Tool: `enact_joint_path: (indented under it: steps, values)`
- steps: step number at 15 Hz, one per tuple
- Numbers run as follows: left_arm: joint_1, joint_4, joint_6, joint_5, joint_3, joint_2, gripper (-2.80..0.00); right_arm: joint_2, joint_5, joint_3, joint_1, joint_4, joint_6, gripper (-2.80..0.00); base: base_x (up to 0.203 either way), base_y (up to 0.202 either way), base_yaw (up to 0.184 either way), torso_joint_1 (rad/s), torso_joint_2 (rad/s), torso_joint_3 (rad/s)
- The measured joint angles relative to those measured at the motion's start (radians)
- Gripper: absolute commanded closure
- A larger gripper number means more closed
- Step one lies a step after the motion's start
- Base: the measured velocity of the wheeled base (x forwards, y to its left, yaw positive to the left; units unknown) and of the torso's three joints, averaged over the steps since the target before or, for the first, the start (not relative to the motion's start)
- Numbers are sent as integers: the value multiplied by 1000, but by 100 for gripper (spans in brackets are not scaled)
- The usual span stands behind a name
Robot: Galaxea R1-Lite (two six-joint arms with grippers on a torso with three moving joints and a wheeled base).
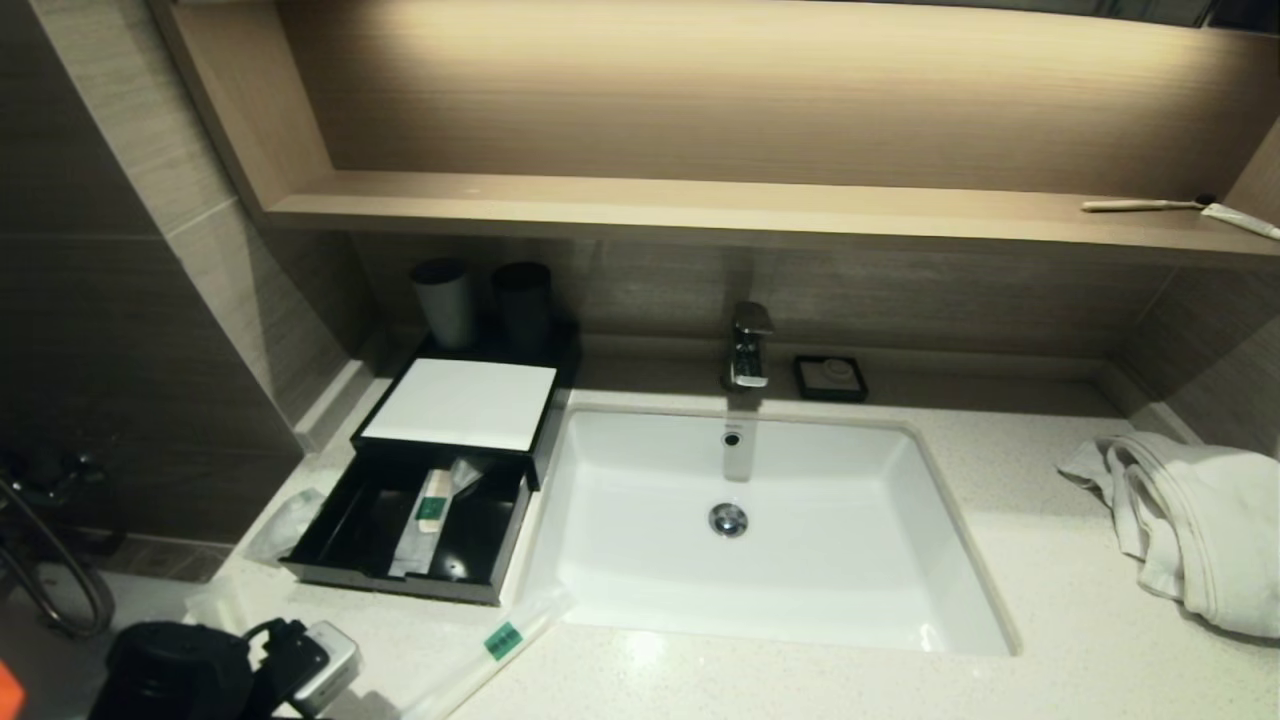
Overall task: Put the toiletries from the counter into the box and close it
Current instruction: Pick up the bathroom toiletry
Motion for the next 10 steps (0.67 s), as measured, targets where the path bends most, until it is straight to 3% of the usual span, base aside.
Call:
enact_joint_path:
  steps: [9, 10]
  values:
    - [0, -2, 9, 0, 0, 4, -280, 0, 0, 0, 0, 0, 0, 0, 0, 0, 0, 0, 0, 0]
    - [0, -2, 9, 0, 0, 4, 0, 0, 0, 0, 0, 0, 0, 0, 0, 0, 0, 0, 0, 0]
